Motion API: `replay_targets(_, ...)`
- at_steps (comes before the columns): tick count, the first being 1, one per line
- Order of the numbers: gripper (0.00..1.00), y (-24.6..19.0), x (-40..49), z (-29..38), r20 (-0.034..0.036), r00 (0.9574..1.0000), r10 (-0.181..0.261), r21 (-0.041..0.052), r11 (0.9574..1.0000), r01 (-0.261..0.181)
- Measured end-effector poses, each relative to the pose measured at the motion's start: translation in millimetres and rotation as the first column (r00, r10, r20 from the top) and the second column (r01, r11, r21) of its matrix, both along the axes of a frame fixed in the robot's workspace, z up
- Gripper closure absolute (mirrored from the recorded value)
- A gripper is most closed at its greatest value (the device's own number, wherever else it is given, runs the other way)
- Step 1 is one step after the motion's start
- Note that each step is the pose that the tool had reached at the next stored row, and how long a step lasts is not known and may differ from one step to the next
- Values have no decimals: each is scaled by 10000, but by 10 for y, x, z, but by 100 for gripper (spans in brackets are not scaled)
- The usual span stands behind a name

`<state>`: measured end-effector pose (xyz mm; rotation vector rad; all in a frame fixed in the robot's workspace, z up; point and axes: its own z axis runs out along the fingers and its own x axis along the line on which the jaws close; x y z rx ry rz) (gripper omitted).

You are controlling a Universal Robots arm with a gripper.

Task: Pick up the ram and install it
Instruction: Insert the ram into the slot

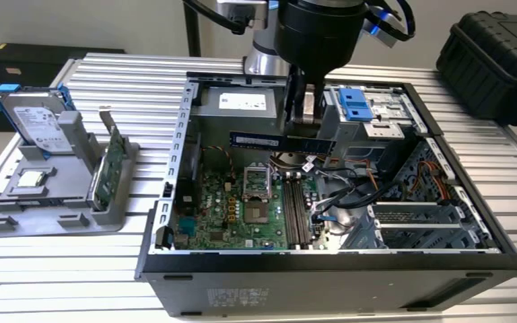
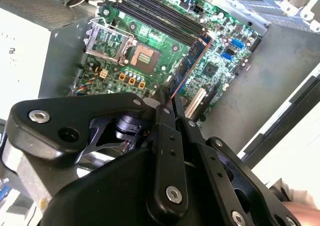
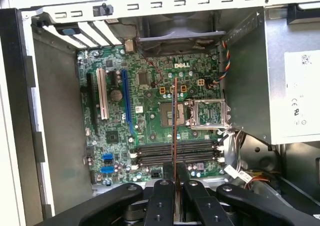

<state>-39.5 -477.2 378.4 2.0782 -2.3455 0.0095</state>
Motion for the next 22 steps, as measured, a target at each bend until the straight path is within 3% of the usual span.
replay_targets(10, 100, 0, 0, -1, 0, 9971, -766, 2, 9971, 766)
replay_targets(22, 100, 0, 0, -3, 0, 9851, -1722, 1, 9851, 1722)
